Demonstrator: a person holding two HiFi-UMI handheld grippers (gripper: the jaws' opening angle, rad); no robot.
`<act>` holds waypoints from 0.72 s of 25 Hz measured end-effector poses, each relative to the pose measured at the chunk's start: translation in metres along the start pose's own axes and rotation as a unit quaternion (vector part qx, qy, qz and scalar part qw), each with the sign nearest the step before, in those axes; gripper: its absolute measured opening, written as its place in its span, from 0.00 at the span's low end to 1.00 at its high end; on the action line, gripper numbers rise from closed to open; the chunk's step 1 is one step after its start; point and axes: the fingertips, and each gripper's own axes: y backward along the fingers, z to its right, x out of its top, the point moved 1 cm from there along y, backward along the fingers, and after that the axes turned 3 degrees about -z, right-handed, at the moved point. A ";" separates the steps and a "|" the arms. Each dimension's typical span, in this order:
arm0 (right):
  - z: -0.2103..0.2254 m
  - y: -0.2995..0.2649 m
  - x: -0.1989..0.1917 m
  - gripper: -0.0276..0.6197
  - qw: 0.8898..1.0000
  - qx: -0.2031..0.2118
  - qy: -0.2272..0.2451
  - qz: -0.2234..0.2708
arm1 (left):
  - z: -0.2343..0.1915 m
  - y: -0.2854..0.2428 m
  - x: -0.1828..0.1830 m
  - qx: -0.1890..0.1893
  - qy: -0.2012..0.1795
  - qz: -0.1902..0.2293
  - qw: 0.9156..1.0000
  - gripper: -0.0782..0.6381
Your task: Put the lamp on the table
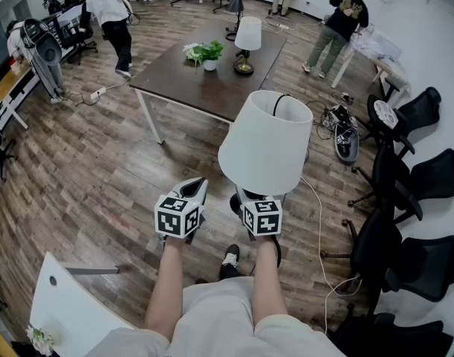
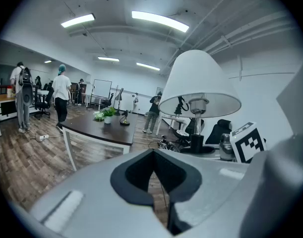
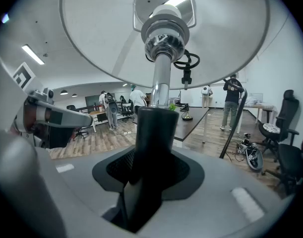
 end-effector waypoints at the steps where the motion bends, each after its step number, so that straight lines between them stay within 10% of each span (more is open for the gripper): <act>1: 0.003 -0.001 0.003 0.31 1.000 0.001 0.002 0.001 | 0.000 -0.003 0.007 0.002 -0.001 0.005 1.000 0.11; 18: 0.091 -0.042 0.049 0.31 0.999 0.003 0.019 0.025 | 0.007 -0.084 0.072 0.011 -0.050 0.021 0.998 0.11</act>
